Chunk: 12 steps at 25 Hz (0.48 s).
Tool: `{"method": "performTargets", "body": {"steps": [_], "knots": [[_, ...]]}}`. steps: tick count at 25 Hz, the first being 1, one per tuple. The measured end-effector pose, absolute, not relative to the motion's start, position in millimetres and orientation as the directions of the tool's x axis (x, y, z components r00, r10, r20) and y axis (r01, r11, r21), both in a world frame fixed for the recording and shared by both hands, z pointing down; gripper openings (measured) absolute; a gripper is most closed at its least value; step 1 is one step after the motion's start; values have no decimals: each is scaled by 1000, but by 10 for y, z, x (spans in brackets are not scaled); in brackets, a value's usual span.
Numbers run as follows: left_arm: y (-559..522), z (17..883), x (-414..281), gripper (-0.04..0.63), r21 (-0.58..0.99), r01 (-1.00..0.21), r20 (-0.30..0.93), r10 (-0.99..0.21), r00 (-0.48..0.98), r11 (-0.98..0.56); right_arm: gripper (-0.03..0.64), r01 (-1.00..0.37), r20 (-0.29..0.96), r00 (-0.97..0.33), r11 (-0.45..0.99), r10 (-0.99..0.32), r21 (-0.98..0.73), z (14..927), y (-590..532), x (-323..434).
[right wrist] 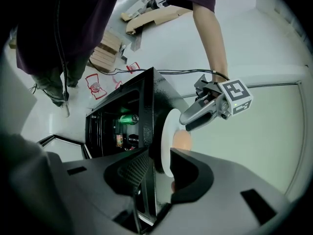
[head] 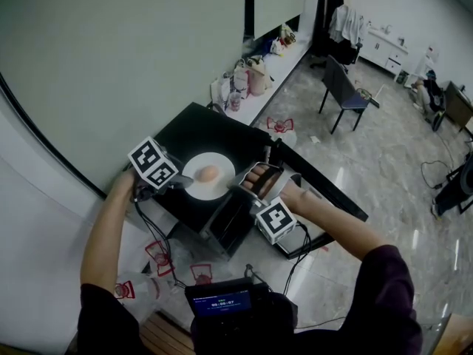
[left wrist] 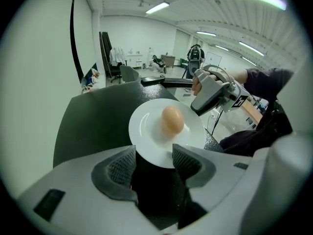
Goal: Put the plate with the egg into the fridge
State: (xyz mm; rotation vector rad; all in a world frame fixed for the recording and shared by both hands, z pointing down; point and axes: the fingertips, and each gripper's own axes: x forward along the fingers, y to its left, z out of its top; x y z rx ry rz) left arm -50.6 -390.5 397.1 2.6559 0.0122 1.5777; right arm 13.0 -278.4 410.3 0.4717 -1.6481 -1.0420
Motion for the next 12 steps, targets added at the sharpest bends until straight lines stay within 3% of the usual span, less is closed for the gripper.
{"method": "performTargets", "body": {"steps": [12], "knots": [[-3664, 3983, -298, 198, 54, 78, 874, 85, 479, -995, 117, 215, 532, -331, 486, -780, 847, 4182, -2789, 147]]}}
